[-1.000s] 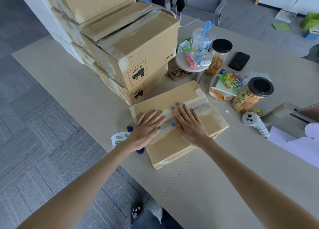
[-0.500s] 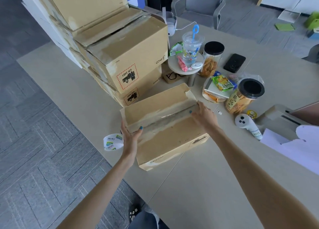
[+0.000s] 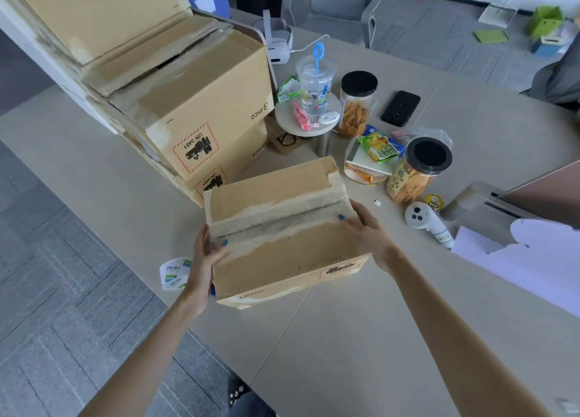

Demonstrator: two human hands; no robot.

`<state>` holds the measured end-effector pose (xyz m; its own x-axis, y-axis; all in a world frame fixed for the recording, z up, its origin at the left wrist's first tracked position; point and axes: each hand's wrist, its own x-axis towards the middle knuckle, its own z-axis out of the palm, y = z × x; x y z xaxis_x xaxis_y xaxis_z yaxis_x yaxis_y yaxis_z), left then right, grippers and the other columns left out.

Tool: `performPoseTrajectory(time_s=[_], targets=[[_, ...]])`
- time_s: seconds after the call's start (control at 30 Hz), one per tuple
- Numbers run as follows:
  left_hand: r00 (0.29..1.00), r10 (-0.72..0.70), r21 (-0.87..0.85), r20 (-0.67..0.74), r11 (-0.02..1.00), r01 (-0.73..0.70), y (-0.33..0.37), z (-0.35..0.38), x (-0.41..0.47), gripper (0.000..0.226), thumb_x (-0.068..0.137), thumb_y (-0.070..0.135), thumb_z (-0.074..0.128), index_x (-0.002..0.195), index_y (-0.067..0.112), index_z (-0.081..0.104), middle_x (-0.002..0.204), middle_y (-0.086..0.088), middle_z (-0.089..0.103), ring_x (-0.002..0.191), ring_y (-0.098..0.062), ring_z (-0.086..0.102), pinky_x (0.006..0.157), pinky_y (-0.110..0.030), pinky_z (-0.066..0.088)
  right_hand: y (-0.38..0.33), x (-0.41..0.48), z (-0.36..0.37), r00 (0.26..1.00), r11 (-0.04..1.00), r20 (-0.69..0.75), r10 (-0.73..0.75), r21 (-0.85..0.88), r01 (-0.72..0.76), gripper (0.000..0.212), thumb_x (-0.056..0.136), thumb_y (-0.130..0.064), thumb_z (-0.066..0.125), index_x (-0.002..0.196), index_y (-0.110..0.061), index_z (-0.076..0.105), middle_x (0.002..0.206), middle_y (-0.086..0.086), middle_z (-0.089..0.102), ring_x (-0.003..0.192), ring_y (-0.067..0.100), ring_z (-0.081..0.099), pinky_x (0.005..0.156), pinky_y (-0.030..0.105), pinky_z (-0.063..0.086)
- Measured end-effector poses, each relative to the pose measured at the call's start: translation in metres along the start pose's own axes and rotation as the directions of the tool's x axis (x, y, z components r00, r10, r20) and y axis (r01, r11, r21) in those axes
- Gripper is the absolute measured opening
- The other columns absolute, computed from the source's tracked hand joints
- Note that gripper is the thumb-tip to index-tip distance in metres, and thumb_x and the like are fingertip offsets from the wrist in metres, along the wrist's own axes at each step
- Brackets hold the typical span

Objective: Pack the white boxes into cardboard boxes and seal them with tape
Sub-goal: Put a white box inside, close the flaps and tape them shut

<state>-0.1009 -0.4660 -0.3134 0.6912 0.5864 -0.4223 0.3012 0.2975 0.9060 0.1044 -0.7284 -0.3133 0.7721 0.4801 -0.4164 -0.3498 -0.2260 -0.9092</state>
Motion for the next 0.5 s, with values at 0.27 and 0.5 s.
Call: performPoseTrajectory(time_s=[0.27,0.5], targets=[[0.994,0.015,0.058,-0.111,0.998,-0.009,-0.003,0.019,-0.007,0.076,0.076,0.019,0.078,0.137,0.034,0.036,0.130,0.005,0.052,0.118,-0.012,0.053,0.094,-0.029,0.043,0.002,0.007,-0.007,0.983,0.999,0.180,-0.024,0.039,0.018,0.066,0.082,-0.027,0.063,0.140,-0.050,0.040,0.132,-0.012,0.057,0.116,0.015,0.059,0.088,0.031,0.051],[0.994,0.049,0.114,-0.092,0.993,-0.039,0.009,0.022,-0.009,0.082,0.070,0.017,0.079,0.138,0.032,0.037,0.126,0.002,0.054,0.115,-0.014,0.057,0.086,-0.026,0.045,0.001,-0.004,-0.008,0.984,0.992,0.161,-0.073,0.114,0.055,0.057,0.091,-0.010,0.059,0.130,-0.050,0.047,0.118,-0.016,0.066,0.110,0.018,0.063,0.081,0.031,0.056]])
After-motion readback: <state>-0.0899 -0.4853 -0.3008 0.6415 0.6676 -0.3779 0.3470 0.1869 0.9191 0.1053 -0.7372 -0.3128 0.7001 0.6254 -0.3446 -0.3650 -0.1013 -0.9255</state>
